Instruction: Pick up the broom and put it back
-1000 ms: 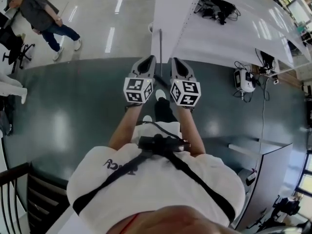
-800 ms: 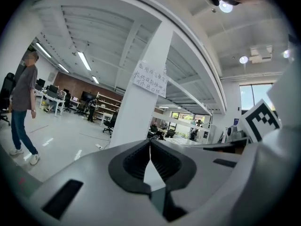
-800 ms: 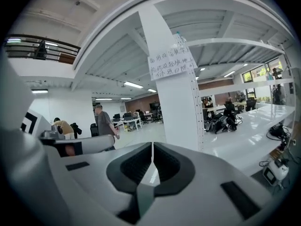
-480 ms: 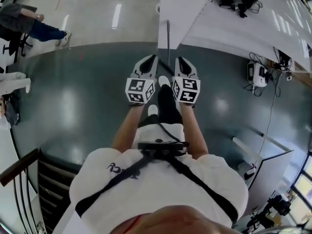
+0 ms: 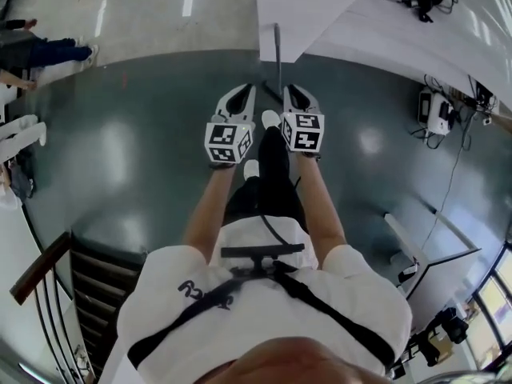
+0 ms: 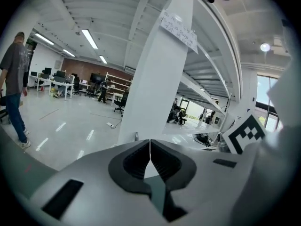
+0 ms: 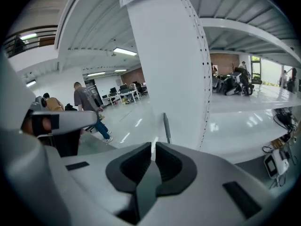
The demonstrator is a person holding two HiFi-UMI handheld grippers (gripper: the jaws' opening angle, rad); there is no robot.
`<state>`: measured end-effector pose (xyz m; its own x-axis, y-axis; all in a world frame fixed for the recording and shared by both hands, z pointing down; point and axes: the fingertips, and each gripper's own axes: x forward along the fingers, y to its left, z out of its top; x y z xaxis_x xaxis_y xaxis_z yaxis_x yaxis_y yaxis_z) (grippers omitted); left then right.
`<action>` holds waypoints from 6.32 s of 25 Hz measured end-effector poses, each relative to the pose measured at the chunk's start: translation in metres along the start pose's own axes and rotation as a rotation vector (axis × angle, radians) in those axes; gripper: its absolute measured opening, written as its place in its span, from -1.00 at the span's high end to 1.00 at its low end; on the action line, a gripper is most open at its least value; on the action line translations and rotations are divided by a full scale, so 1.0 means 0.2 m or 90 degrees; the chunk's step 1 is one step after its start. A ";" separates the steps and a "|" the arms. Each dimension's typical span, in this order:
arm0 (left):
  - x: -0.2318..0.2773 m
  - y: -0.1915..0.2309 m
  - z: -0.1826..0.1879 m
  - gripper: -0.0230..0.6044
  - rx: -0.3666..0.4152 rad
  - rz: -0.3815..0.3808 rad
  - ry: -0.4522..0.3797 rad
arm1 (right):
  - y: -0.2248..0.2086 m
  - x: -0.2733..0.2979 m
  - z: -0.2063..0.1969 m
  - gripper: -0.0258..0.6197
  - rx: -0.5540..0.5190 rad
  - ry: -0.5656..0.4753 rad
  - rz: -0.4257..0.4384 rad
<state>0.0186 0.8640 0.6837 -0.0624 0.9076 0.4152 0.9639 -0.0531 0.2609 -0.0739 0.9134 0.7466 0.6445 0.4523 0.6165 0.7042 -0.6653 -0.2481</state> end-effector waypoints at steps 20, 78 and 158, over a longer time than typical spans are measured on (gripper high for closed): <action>0.52 0.35 -0.31 0.89 -0.027 0.020 0.041 | -0.25 0.96 -0.23 0.29 -0.069 0.092 0.021; -1.23 -0.26 1.00 0.89 0.089 0.044 -0.262 | 0.85 -1.32 1.06 0.61 -0.204 -0.396 0.053; -5.69 0.36 -0.91 0.89 -0.283 1.167 -0.473 | 5.03 -2.82 -1.52 0.61 -0.616 -0.021 1.221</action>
<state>0.1114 -0.2485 0.3877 0.9283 -0.3686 0.0501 -0.3696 -0.8991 0.2344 0.1796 -0.1920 0.3764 0.2033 -0.9713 0.1232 -0.9781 -0.2073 -0.0209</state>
